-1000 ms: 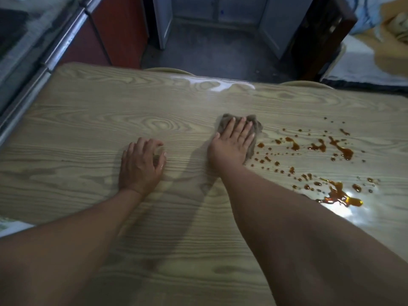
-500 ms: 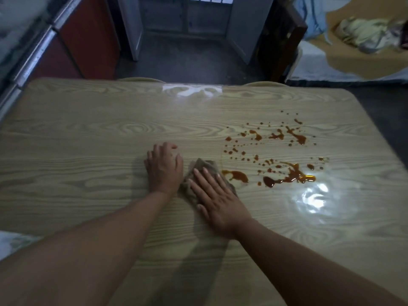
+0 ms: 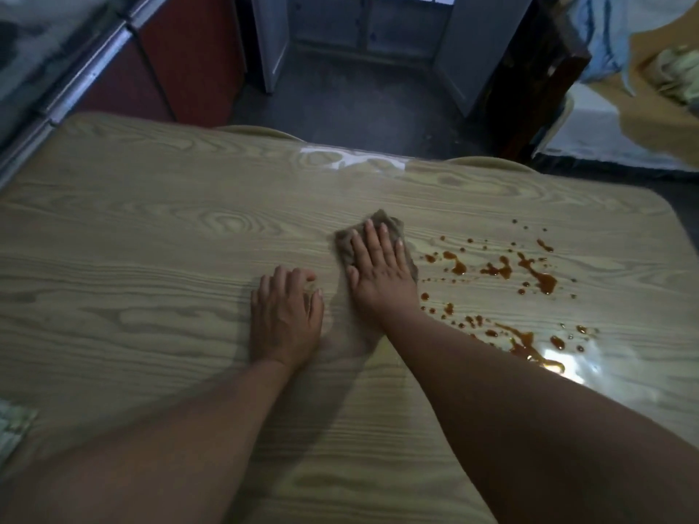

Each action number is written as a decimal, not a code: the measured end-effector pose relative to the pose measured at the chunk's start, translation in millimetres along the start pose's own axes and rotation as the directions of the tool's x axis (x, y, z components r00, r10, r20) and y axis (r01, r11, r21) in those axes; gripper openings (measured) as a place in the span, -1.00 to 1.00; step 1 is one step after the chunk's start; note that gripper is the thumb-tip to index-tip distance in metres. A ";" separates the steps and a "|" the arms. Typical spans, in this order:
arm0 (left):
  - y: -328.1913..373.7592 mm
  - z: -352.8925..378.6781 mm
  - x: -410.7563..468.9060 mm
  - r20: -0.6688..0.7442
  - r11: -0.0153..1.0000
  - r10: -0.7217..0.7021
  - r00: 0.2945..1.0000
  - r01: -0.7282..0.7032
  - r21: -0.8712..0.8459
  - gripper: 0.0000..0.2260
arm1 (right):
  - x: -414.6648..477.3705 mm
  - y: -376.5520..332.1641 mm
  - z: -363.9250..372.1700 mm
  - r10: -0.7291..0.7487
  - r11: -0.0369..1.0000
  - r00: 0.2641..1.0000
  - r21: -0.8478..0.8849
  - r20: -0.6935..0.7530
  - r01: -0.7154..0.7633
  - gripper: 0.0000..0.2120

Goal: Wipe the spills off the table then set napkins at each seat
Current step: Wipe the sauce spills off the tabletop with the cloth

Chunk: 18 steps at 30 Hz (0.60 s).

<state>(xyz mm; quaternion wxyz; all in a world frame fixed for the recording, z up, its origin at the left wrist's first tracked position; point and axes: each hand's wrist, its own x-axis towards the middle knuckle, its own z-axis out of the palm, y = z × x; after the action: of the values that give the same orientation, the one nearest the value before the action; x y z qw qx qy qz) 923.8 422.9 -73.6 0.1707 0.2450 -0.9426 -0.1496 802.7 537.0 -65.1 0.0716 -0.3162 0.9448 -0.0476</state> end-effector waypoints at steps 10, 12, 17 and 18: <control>1.8 0.5 1.3 -0.002 0.998 0.018 1.000 -0.018 0.054 -0.75 | 35.0 8.2 -7.1 0.348 0.932 0.938 0.112 -0.015 -0.344 -0.39; 2.6 -0.6 0.5 0.002 0.998 0.019 1.000 -0.019 0.053 -0.77 | 25.5 5.5 -5.4 0.399 0.910 0.917 0.128 -0.017 -0.394 -0.39; 5.0 -2.9 -2.8 -0.006 1.000 0.020 1.000 -0.019 0.024 -0.77 | -27.8 -2.0 0.5 0.316 0.944 0.949 0.097 0.003 -0.314 -0.39; 5.5 -3.9 -4.5 -0.010 0.999 0.026 1.000 -0.026 0.023 -0.77 | -42.8 -5.1 1.6 0.281 0.955 0.960 0.098 0.007 -0.280 -0.39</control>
<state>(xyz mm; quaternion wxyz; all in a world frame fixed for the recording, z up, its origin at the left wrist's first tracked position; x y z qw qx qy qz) 926.7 429.0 -69.2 0.1745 0.2354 -0.9465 -0.1354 839.8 558.6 -61.4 0.0899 -0.1749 0.9769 -0.0841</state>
